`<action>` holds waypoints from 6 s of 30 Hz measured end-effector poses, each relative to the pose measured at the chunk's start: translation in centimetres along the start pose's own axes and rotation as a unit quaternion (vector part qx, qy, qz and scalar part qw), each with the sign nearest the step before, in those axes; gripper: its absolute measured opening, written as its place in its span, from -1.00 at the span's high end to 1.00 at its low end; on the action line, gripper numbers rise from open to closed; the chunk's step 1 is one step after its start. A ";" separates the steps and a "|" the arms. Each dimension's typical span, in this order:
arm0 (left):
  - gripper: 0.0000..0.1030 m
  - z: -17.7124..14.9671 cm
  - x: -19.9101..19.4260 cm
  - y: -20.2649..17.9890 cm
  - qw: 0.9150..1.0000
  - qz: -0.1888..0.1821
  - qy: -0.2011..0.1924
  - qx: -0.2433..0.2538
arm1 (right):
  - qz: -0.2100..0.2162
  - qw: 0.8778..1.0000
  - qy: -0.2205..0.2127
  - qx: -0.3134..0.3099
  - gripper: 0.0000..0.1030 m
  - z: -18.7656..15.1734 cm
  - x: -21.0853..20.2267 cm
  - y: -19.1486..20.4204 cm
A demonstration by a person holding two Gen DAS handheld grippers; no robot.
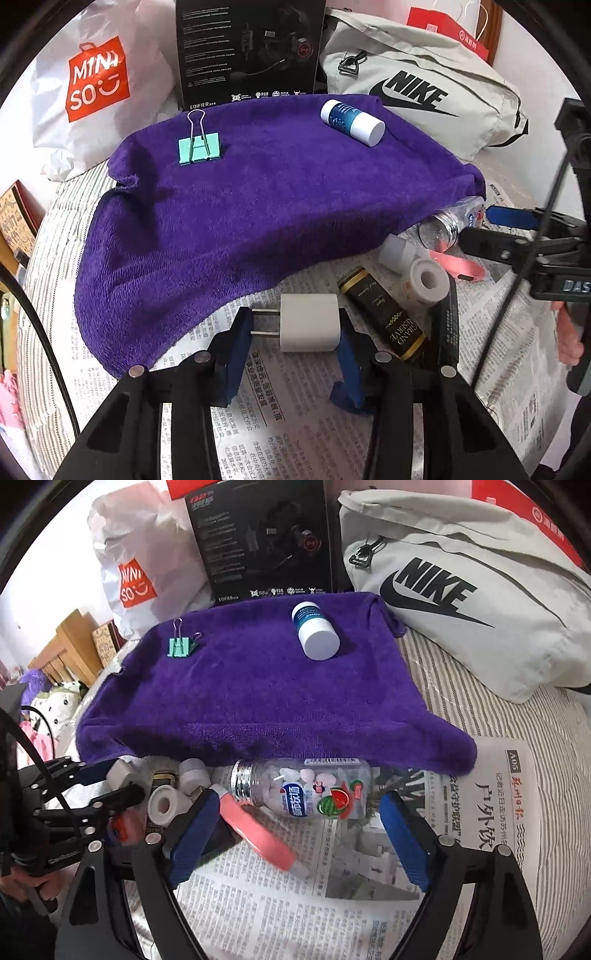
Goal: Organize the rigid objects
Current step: 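Grasp the white charger plug with the left gripper while the right grasps the watermelon-label bottle, then carry plug and bottle onto the purple towel and open both grippers, then grasp the Vaseline tin with the left gripper while the right grasps the pink tube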
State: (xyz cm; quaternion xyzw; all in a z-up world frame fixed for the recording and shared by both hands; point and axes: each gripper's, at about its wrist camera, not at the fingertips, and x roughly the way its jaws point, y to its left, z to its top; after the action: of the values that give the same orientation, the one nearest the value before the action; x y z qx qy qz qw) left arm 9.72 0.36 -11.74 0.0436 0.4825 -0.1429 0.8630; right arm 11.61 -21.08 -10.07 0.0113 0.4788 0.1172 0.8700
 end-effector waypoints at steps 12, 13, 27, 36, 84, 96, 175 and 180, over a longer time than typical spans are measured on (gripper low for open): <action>0.19 0.1 0.1 0.2 1.000 -0.003 -0.003 -0.019 | -0.023 0.999 0.022 0.027 -0.74 1.0 2.8 -0.6; 0.19 0.1 0.1 0.2 1.000 0.001 -0.003 -0.020 | -0.024 0.999 0.022 0.030 -0.74 1.0 3.0 -0.6; 0.19 -0.1 -0.7 1.2 0.999 -0.005 -0.012 -0.034 | -0.011 1.000 0.003 0.014 -0.56 0.6 1.1 -1.6; 0.19 -0.2 -2.3 2.5 0.998 -0.016 -0.020 -0.049 | -0.001 1.000 0.000 0.000 -0.56 0.0 -1.3 -2.1; 0.19 11.8 5.6 7.4 0.999 0.022 -0.005 -0.040 | 0.028 0.998 0.020 -0.050 -0.56 10.7 7.6 -1.8; 0.19 11.8 7.0 7.0 0.999 0.041 0.007 -0.018 | 0.023 0.998 0.023 -0.062 -0.57 10.9 8.7 -1.7; 0.25 -2.6 -2.0 -2.5 0.997 -0.032 0.022 0.067 | 0.037 0.980 0.052 -0.186 -0.06 -1.4 1.7 1.5; 0.25 -2.8 -2.0 -2.9 0.998 -0.016 0.015 0.064 | 0.053 0.971 0.051 -0.226 0.05 -1.0 2.2 2.3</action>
State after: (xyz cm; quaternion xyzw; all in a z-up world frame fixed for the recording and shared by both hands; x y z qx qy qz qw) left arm 5.63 -1.43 -11.38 0.0931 0.4862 -0.1869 0.8485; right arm 11.45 -18.50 -12.14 -0.1661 0.4824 0.2681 0.8172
